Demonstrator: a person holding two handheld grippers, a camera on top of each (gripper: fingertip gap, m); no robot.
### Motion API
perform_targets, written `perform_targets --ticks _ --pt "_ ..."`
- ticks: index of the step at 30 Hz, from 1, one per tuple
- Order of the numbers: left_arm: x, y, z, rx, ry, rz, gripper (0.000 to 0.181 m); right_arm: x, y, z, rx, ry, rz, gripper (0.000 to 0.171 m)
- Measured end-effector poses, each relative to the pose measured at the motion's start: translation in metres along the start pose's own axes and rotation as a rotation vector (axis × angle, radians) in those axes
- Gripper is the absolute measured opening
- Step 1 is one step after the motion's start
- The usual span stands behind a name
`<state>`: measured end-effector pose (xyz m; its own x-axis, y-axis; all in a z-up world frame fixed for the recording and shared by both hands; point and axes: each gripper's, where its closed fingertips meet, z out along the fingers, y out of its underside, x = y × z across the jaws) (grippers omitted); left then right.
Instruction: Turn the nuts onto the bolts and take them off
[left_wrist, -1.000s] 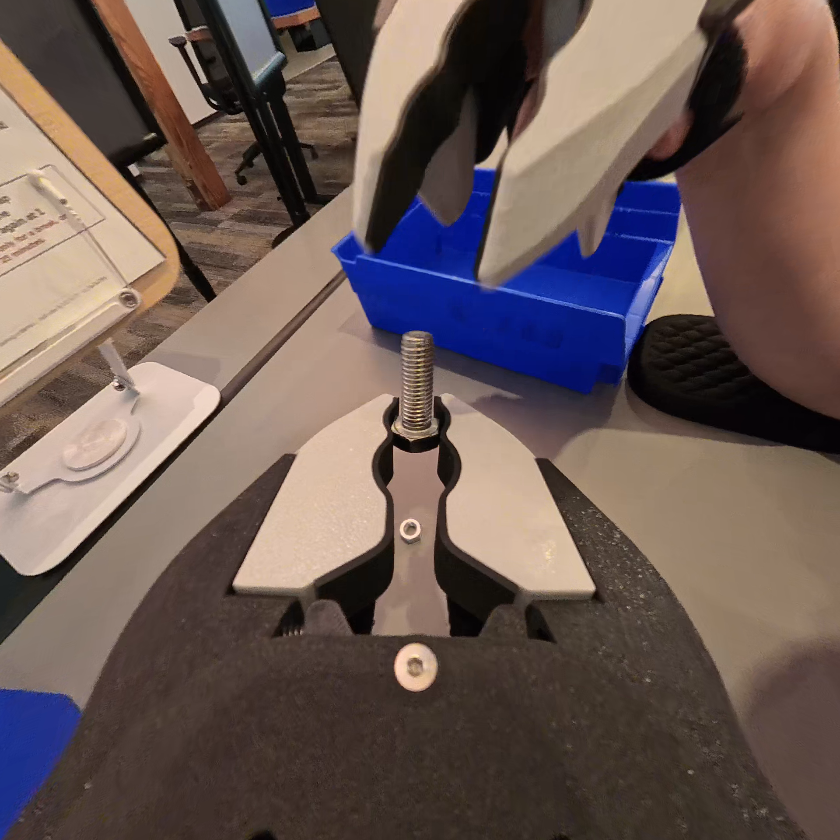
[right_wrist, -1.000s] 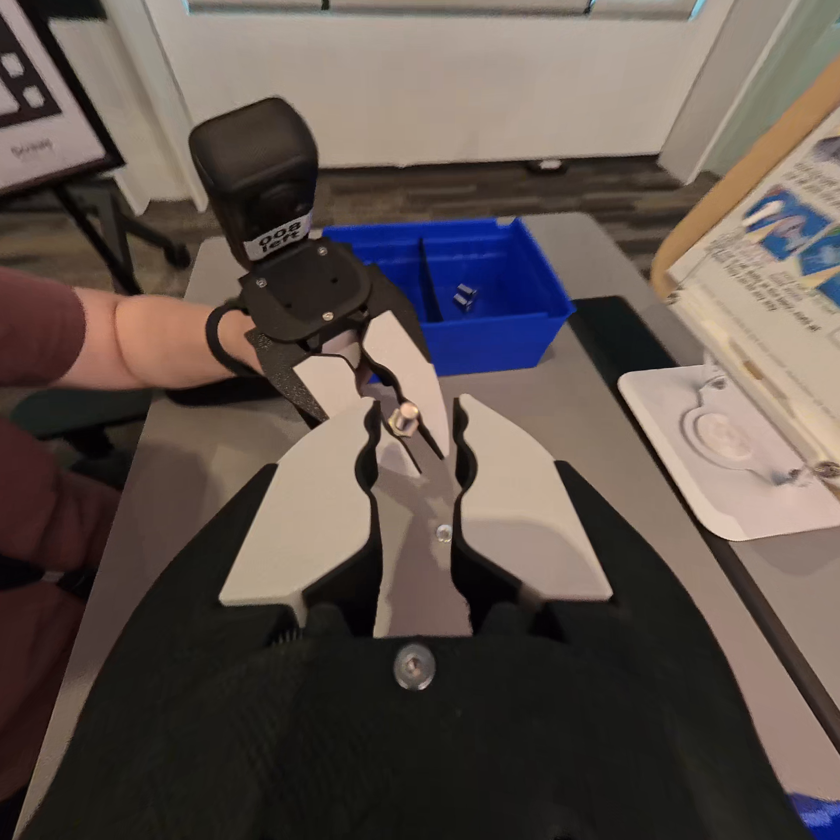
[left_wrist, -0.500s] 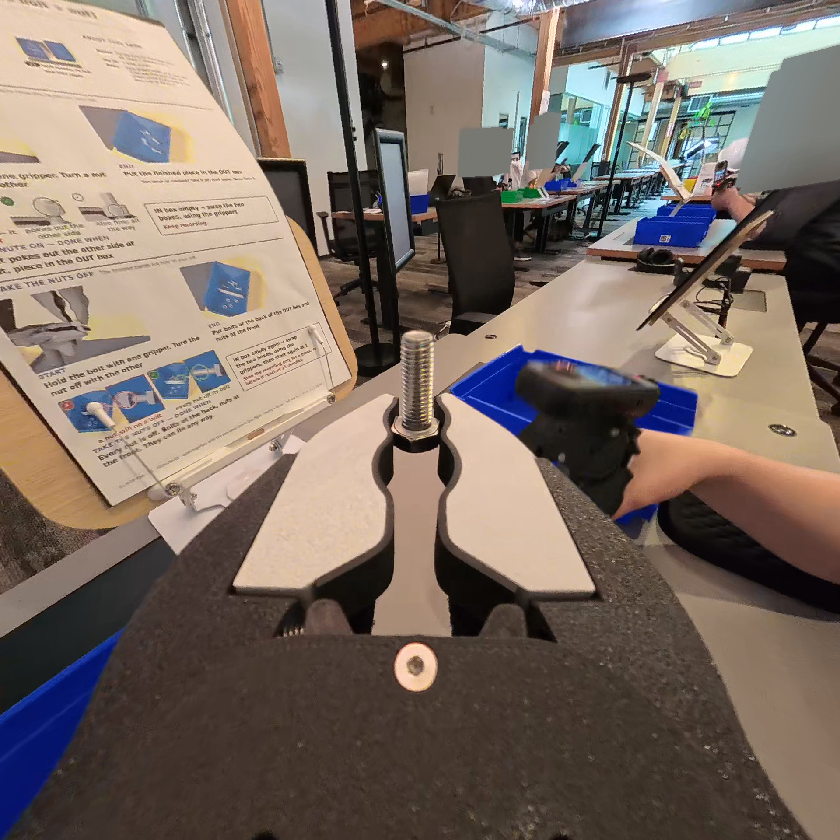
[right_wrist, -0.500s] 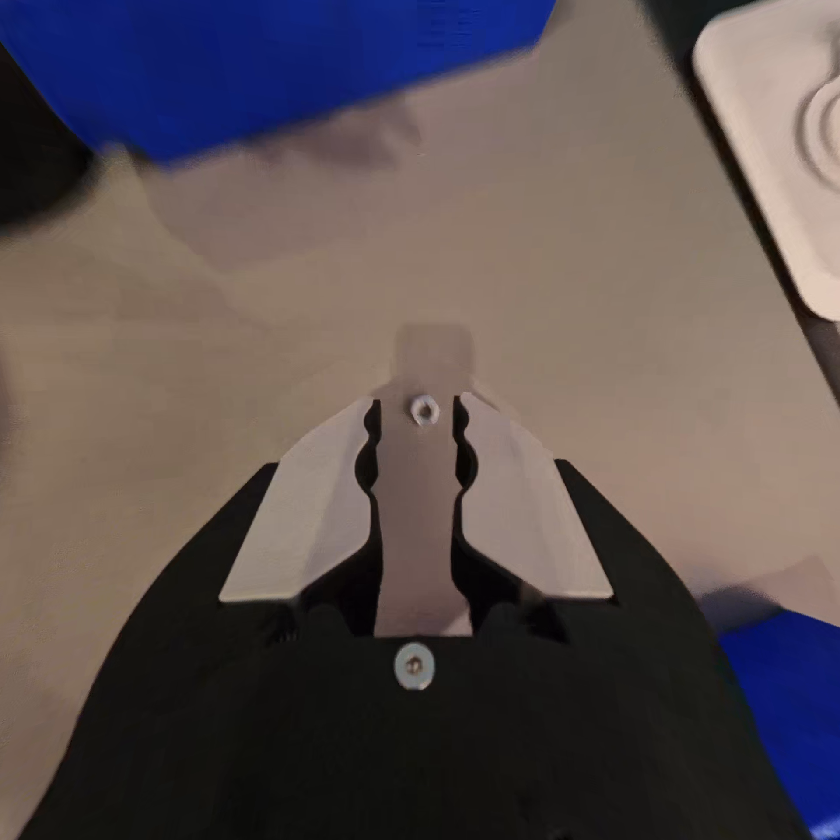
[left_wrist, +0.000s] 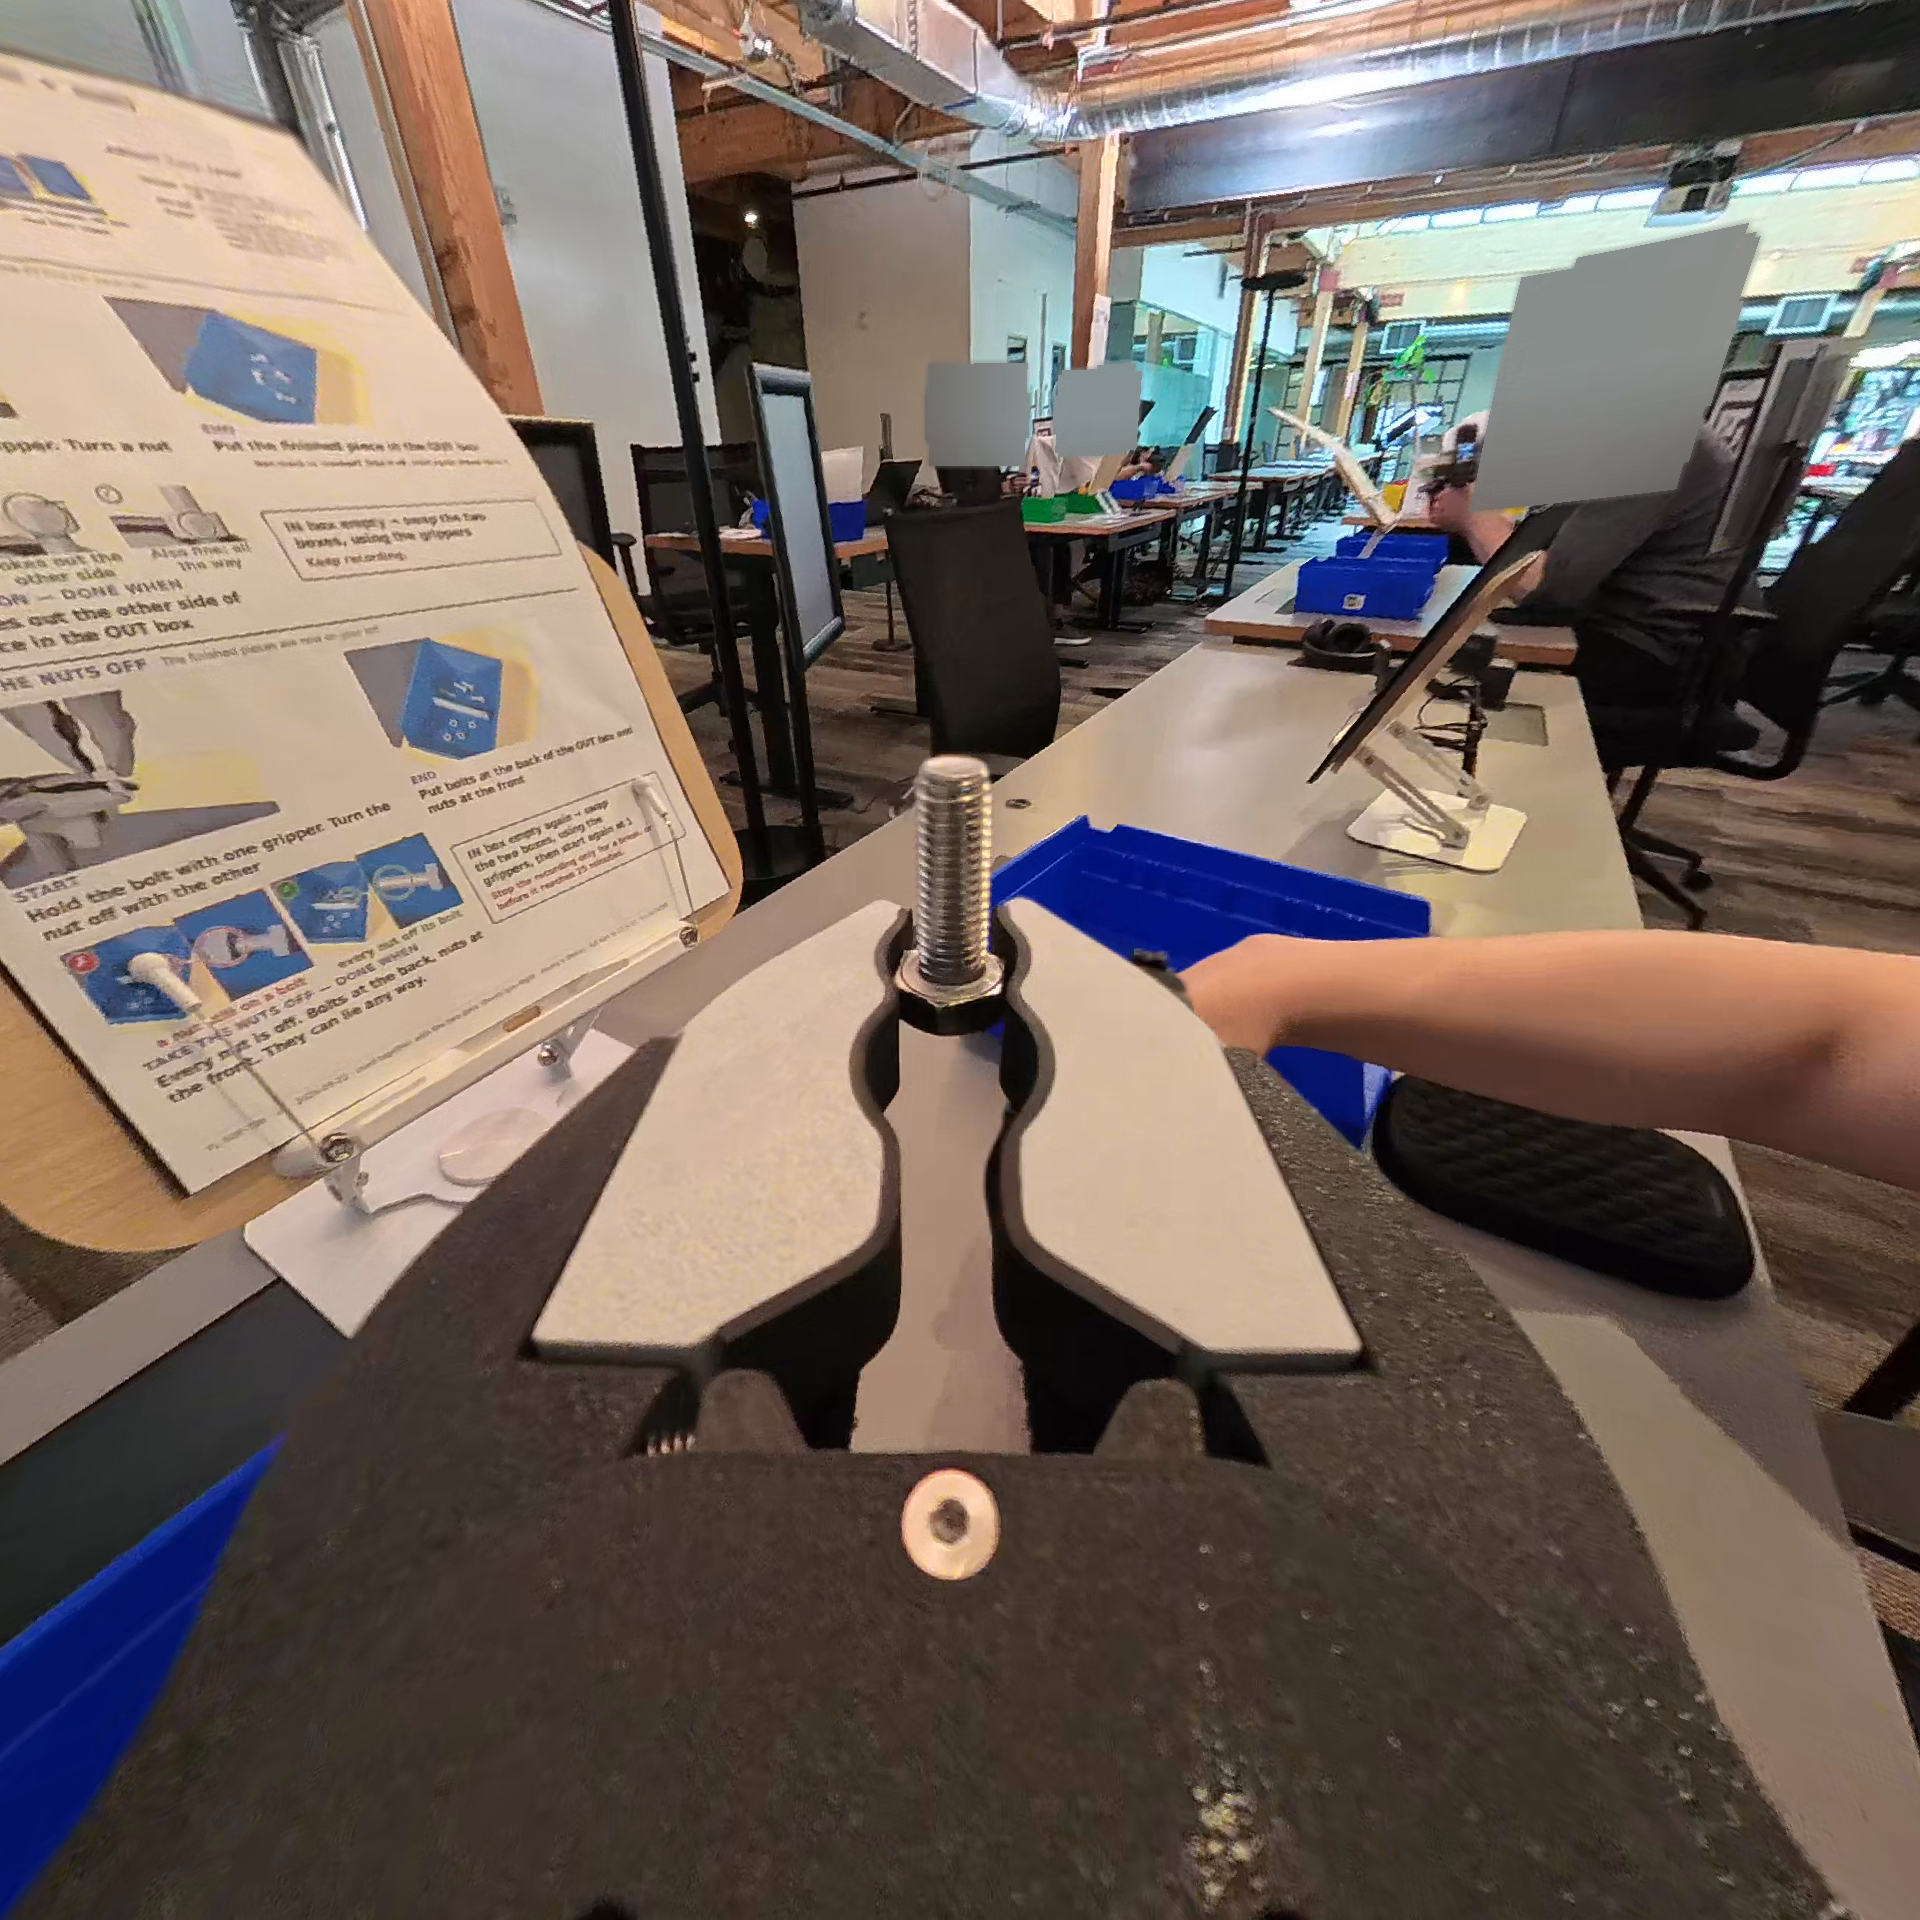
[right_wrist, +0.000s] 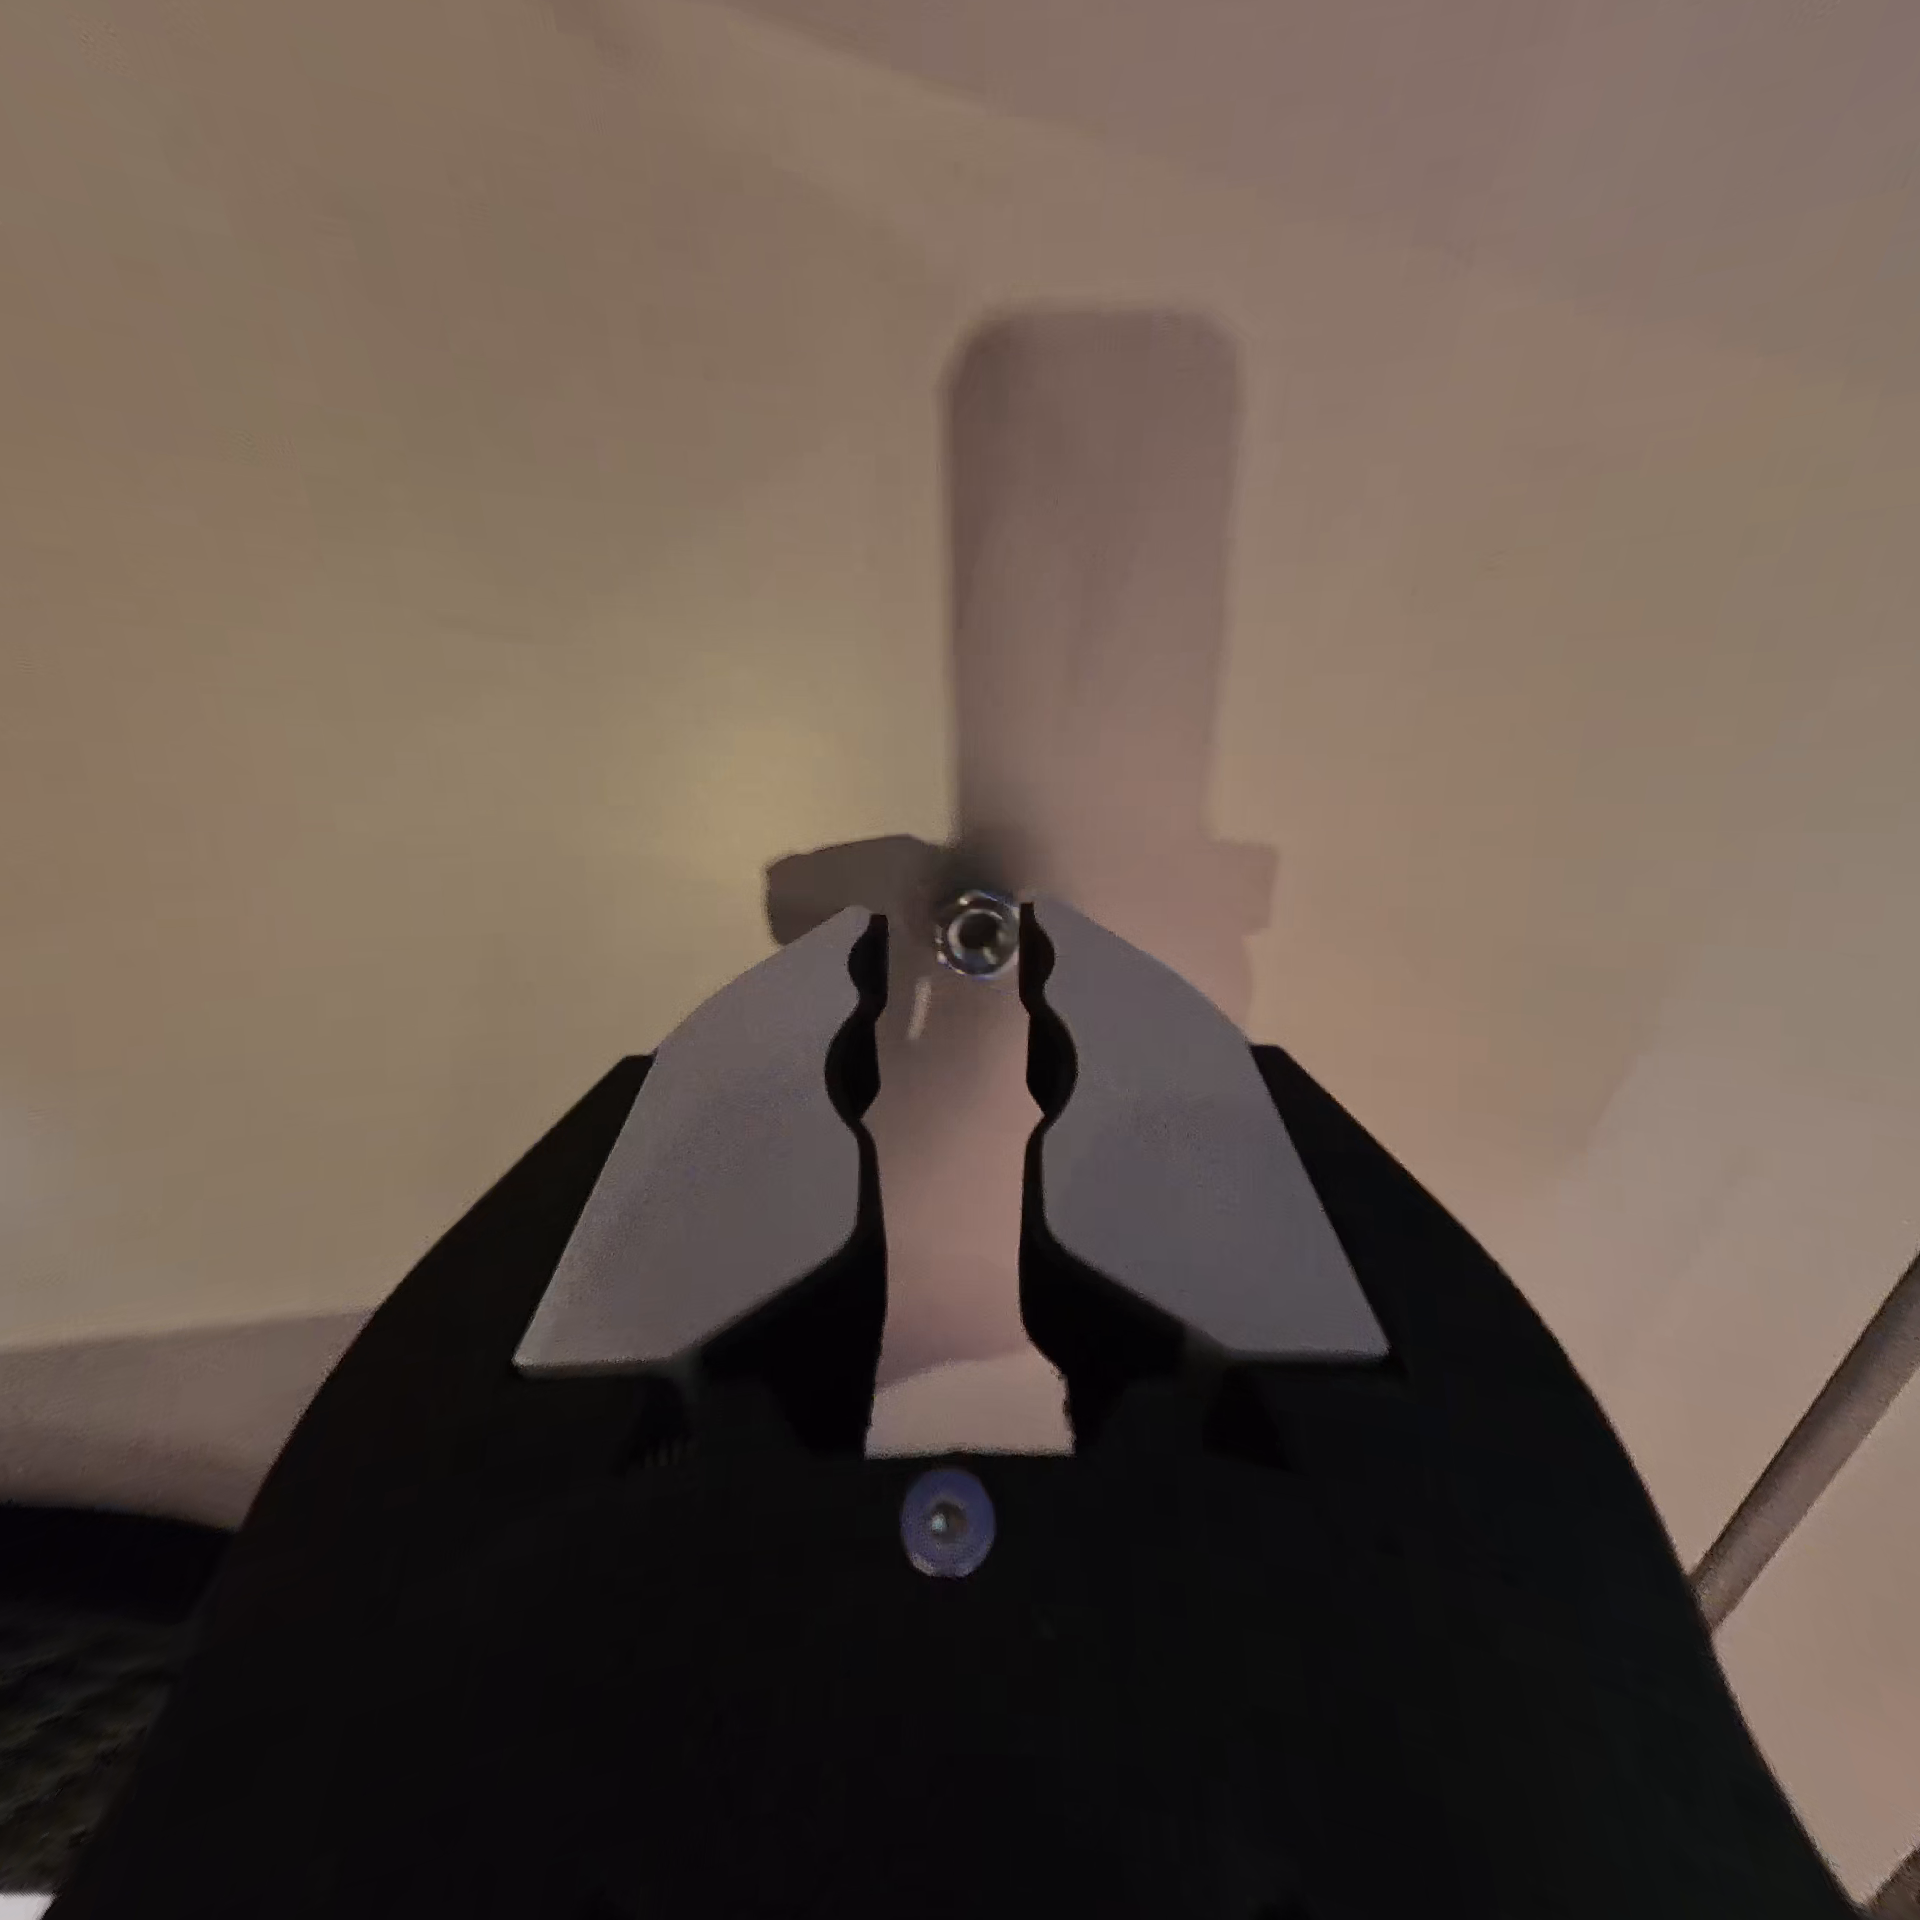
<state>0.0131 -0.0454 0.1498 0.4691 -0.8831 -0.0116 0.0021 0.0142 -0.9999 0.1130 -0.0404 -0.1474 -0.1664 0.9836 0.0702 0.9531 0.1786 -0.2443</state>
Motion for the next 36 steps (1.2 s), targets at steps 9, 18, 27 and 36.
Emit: perform_targets --ticks 9,18,27,36 --pt "0.005 0.007 0.008 -0.022 0.05 -0.005 0.014 0.005 0.009 0.014 -0.038 -0.031 0.039 0.018" --pt "0.007 0.041 0.039 -0.089 0.117 -0.028 0.014 0.002 -0.025 -0.133 0.267 0.088 0.051 0.018" --pt "0.067 0.071 0.083 -0.131 0.354 -0.069 0.013 -0.02 -0.087 -0.296 0.301 0.131 -0.093 0.018" --pt "0.101 0.076 0.088 -0.166 0.438 0.004 0.013 -0.031 -0.078 -0.263 0.115 0.1 -0.143 0.018"
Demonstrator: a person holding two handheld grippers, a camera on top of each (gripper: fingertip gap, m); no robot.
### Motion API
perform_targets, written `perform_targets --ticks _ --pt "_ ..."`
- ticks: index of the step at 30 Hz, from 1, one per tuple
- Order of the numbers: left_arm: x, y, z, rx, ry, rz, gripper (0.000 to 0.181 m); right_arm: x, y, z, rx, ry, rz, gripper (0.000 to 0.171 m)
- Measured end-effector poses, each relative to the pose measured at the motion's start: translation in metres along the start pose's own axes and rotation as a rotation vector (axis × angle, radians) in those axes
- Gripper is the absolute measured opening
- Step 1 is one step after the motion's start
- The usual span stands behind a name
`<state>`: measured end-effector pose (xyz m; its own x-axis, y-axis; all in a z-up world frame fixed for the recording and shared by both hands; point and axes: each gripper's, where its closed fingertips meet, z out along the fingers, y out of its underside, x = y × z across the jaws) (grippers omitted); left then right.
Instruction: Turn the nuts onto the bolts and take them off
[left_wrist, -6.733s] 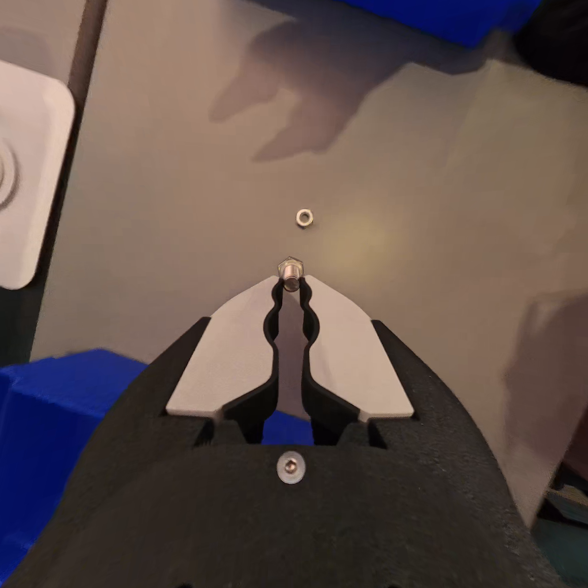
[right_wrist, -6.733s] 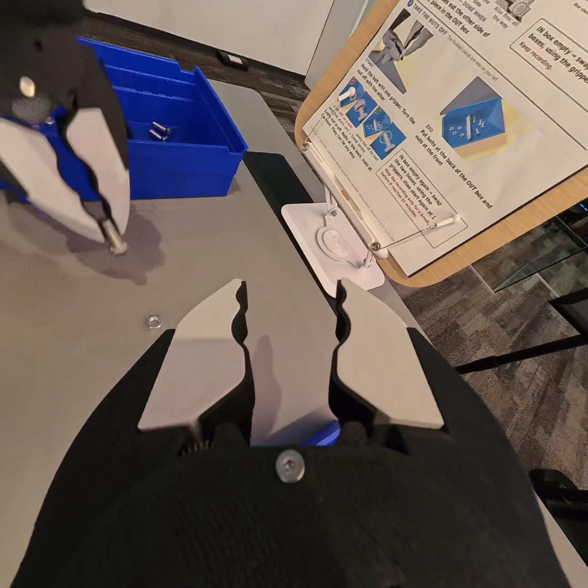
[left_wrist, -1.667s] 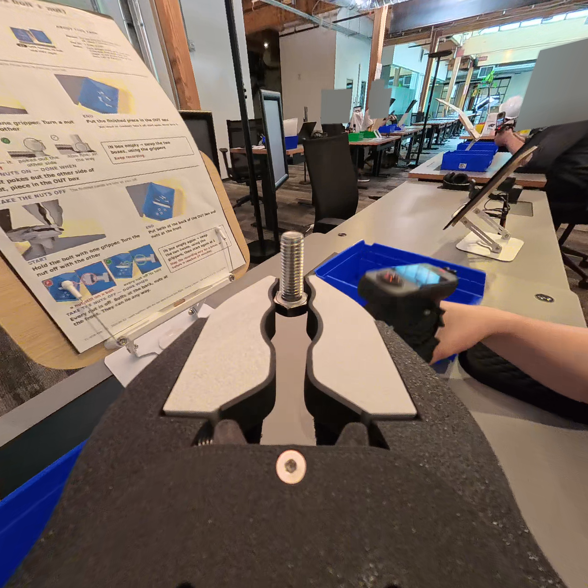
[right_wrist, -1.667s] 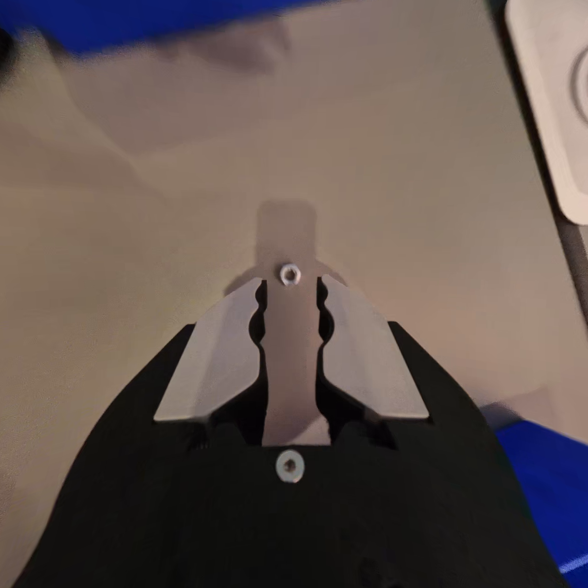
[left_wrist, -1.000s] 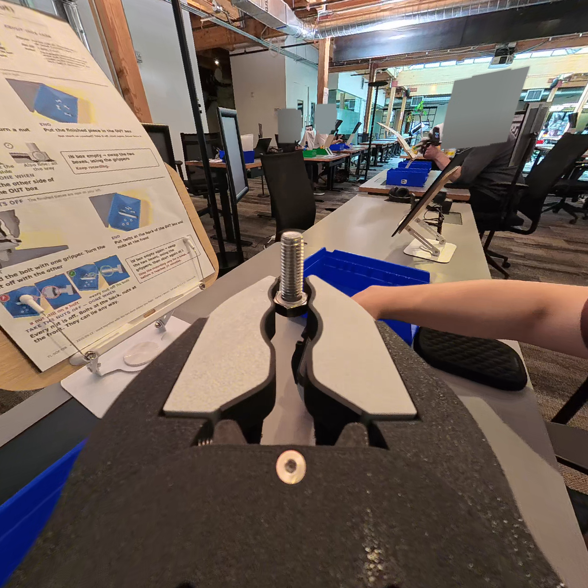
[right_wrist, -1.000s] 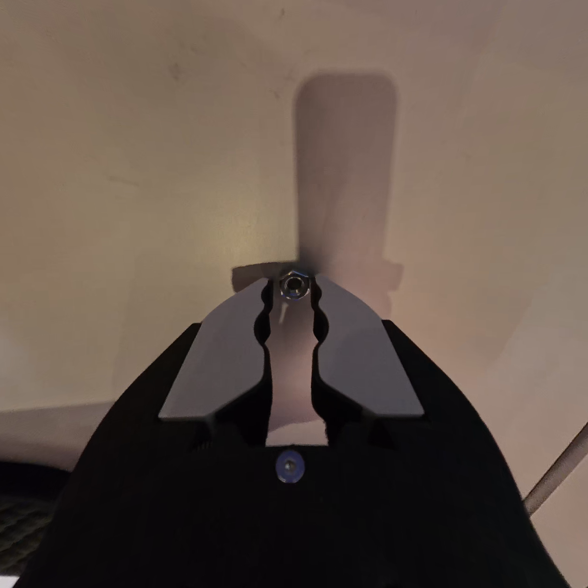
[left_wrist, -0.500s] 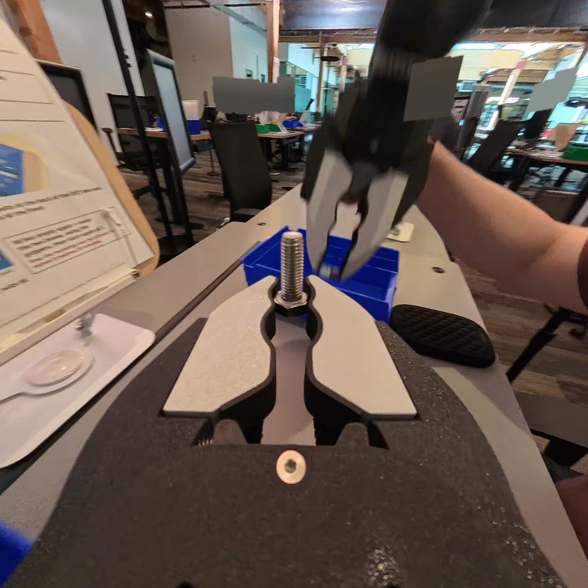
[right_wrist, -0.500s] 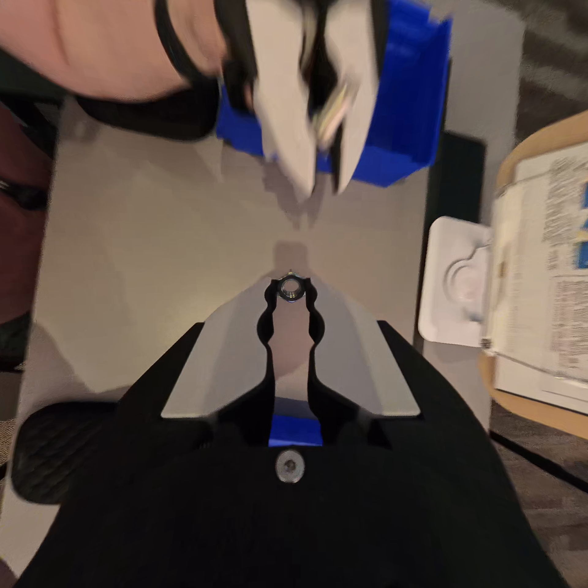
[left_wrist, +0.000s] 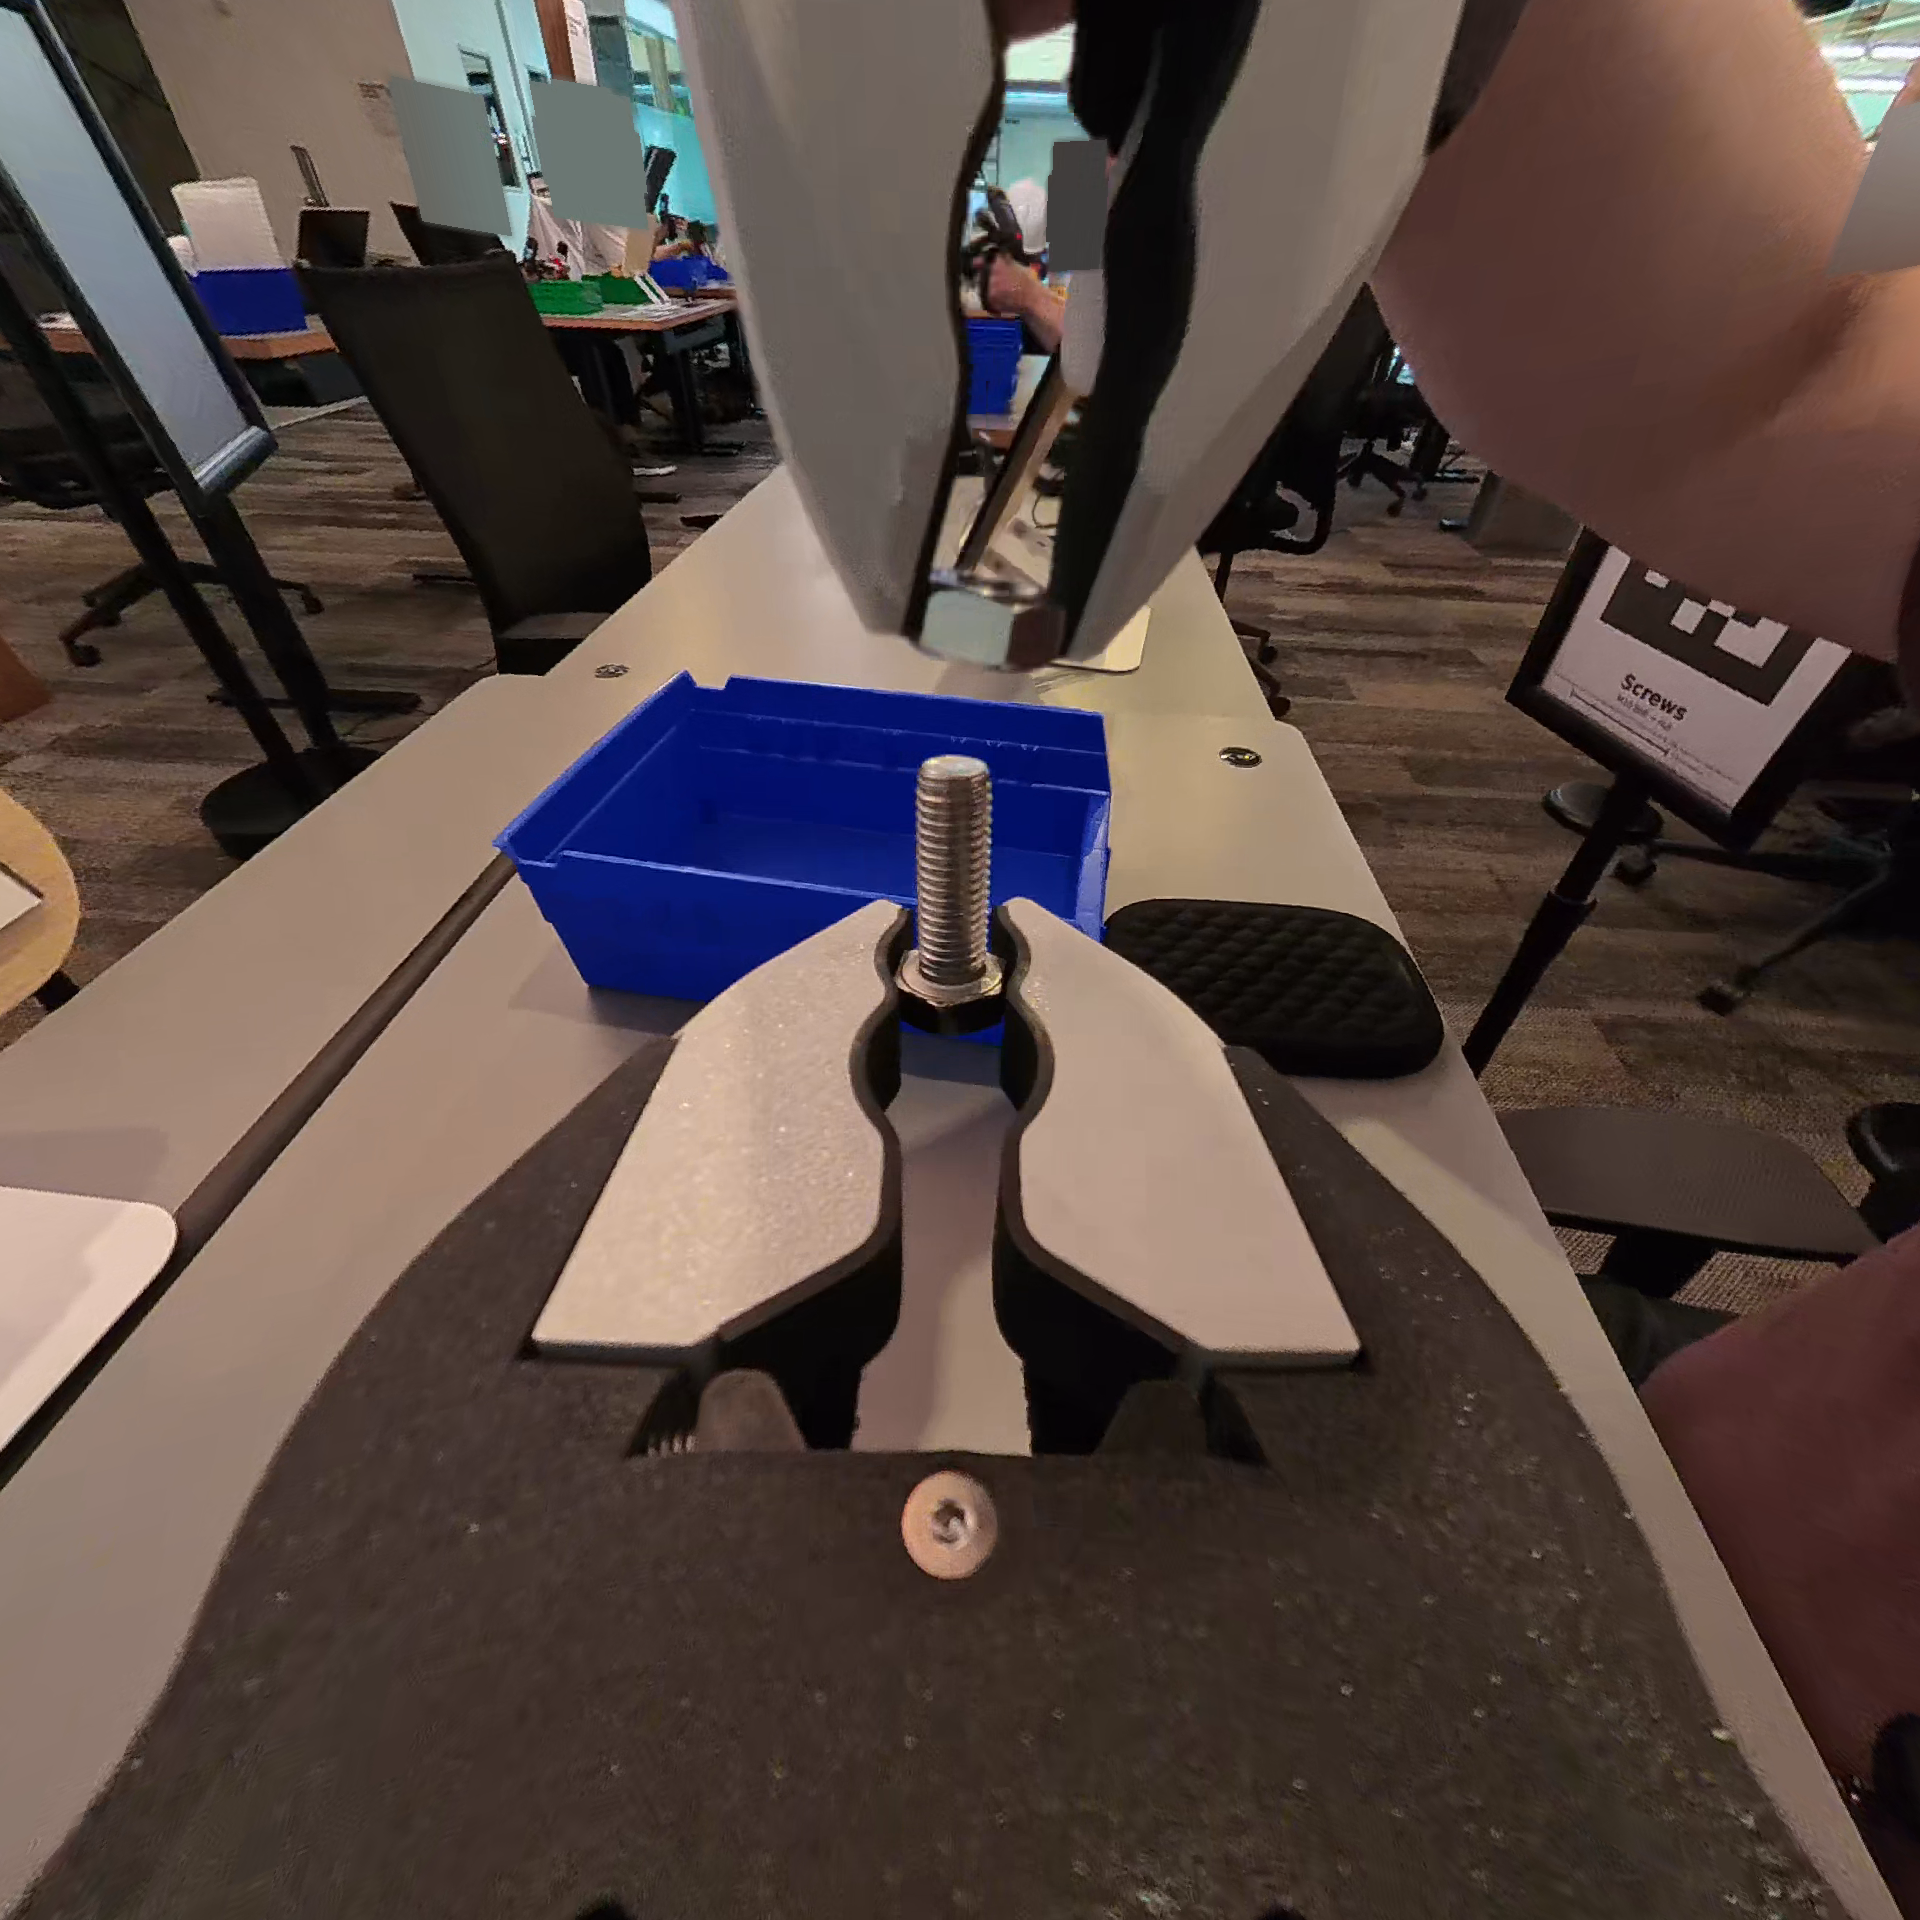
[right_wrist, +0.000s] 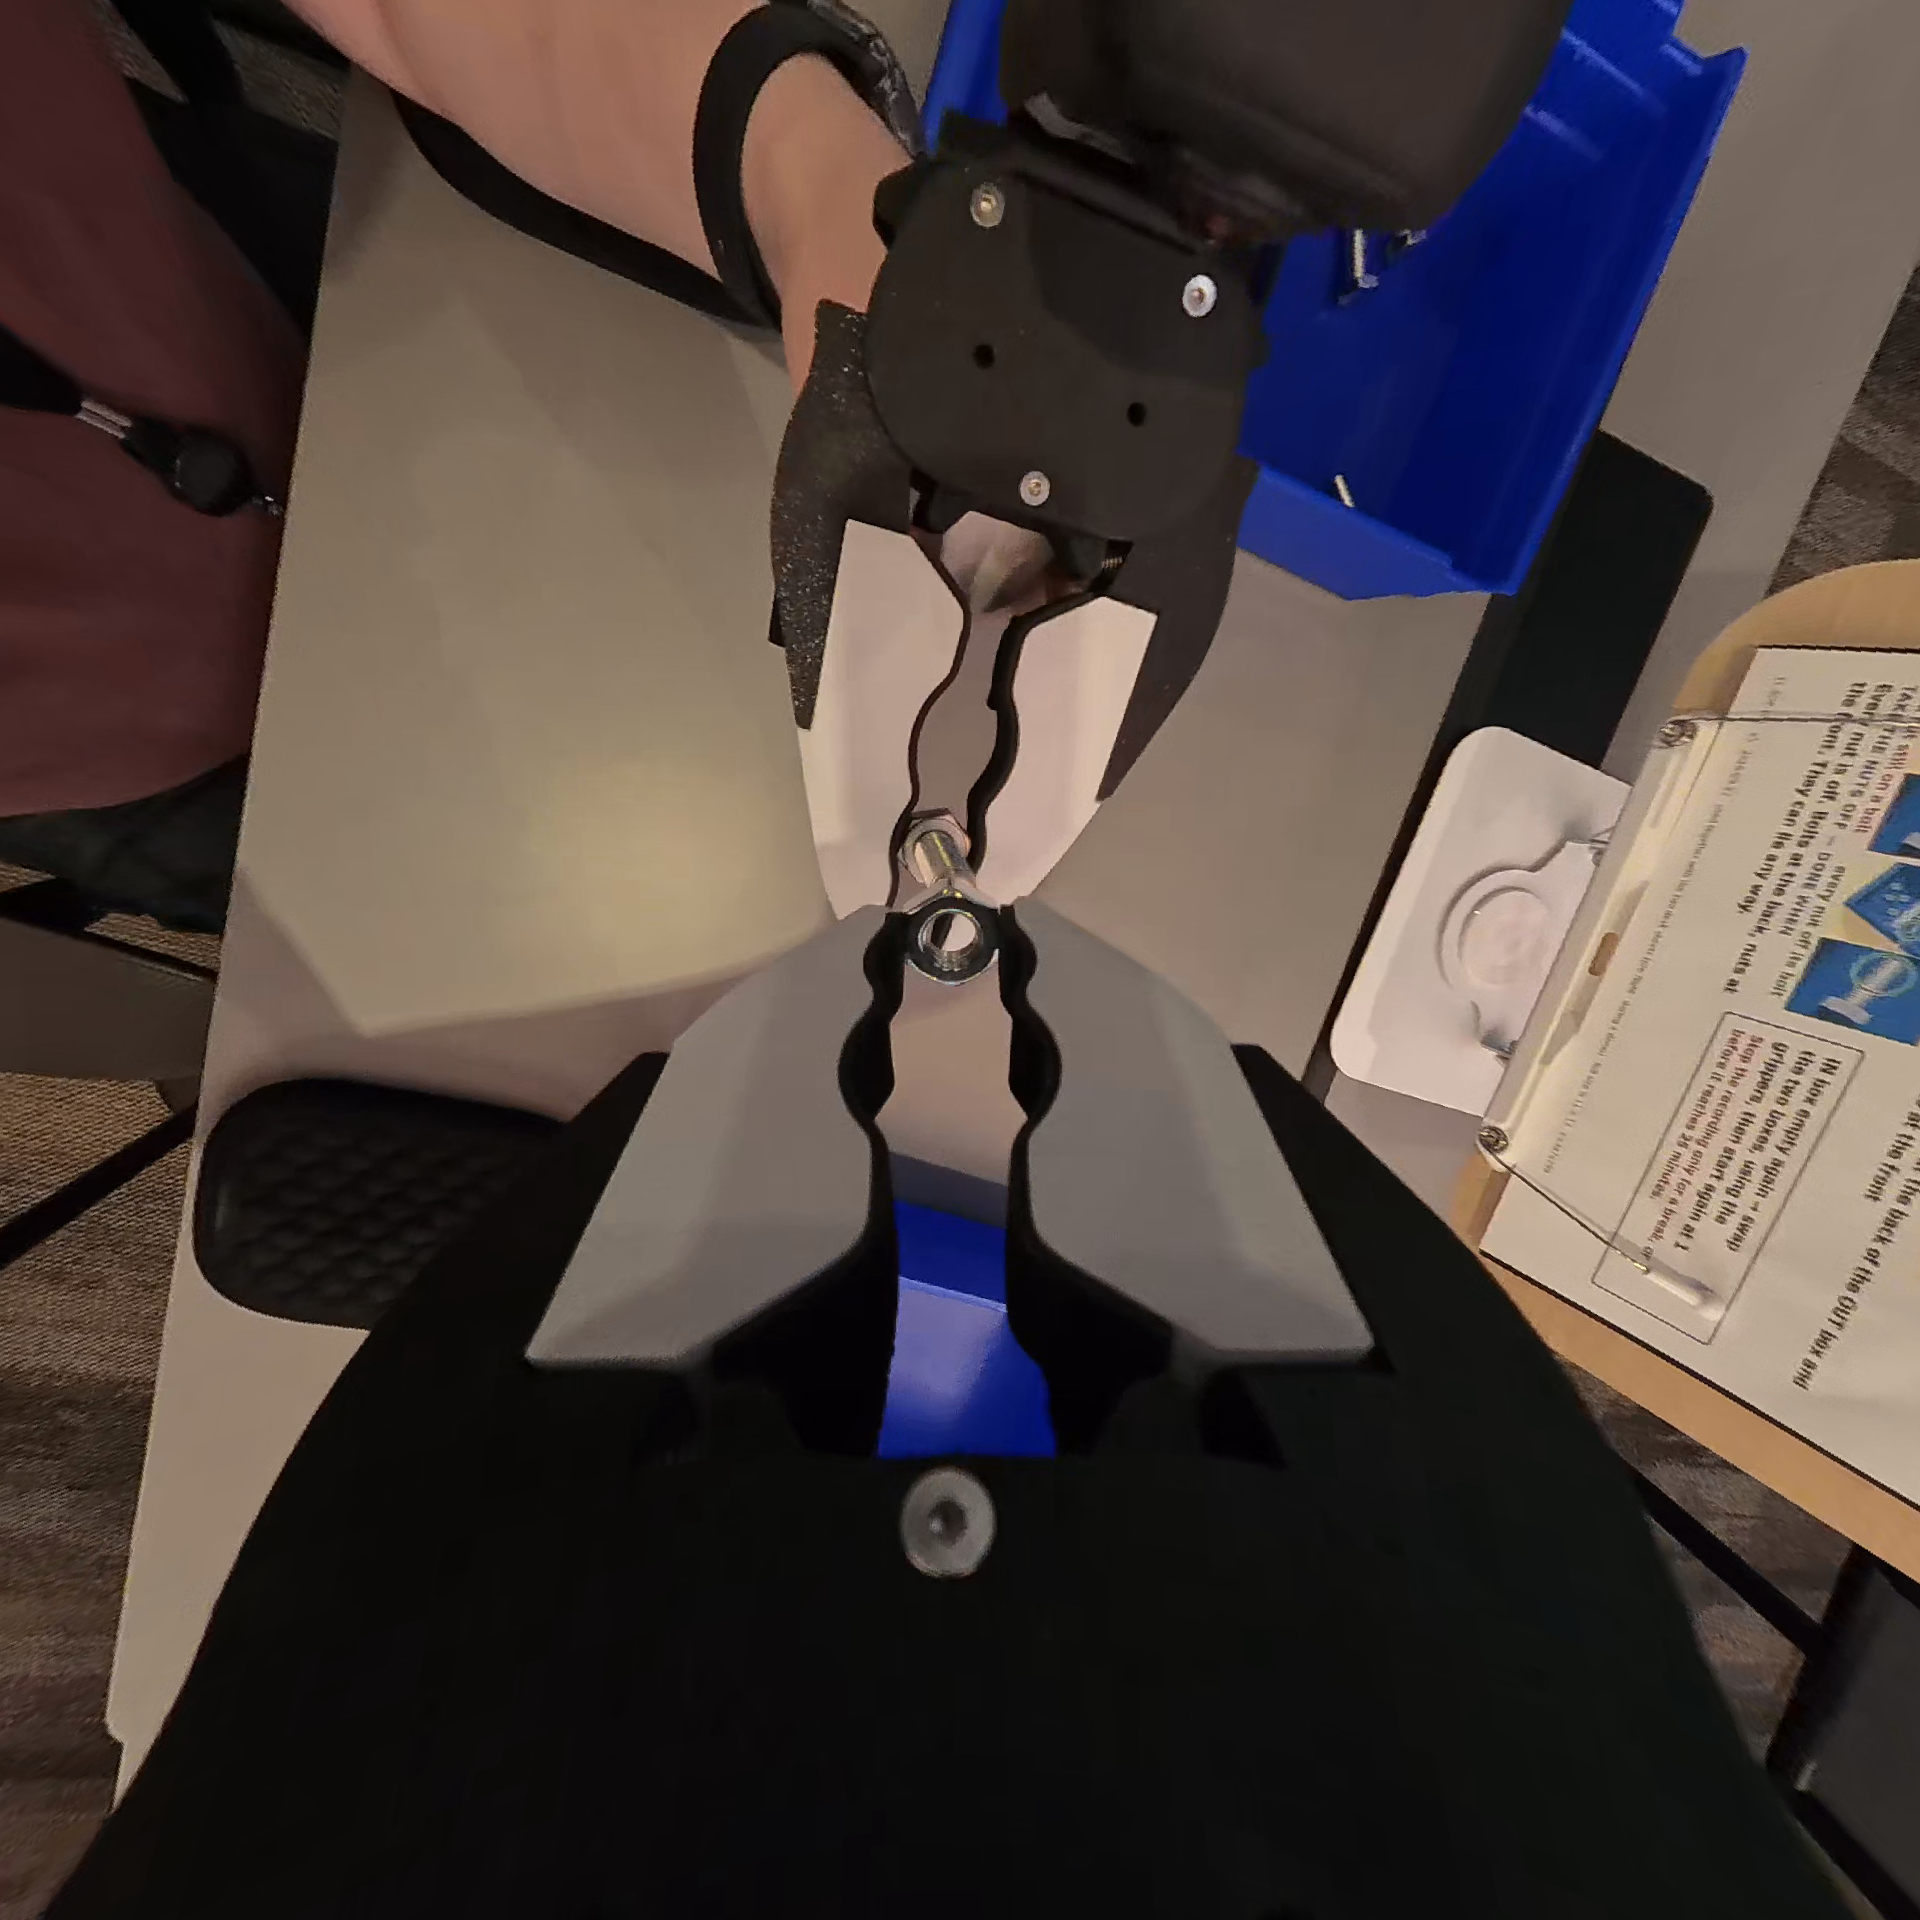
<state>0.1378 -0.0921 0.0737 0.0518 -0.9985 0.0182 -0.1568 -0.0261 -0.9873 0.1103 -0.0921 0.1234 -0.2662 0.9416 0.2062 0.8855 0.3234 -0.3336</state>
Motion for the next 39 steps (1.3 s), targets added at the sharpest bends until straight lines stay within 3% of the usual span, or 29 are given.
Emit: perform_targets --ticks 15,19,27,31,34,39 --pt "0.01 -0.002 0.001 -0.026 0.009 0.068 0.014 -0.008 -0.003 0.011 -0.03 -0.032 -0.016 0.018" --pt "0.0 0.0 -0.001 -0.05 -0.059 0.066 0.014 -0.001 0.0 0.013 -0.03 -0.005 0.114 0.018" --pt "-0.023 0.009 -0.002 -0.124 -0.236 0.043 0.014 0.016 0.007 0.022 0.039 0.059 0.601 0.019" --pt "-0.023 0.01 -0.001 -0.127 -0.228 0.024 0.013 0.016 0.009 0.022 0.103 0.067 0.772 0.019" --pt "-0.022 0.011 0.001 -0.147 -0.244 0.05 0.013 0.014 0.011 0.023 0.122 0.046 0.819 0.019" --pt "-0.014 0.012 0.004 -0.144 -0.191 0.042 0.013 0.009 0.008 0.021 0.127 0.084 0.651 0.019"
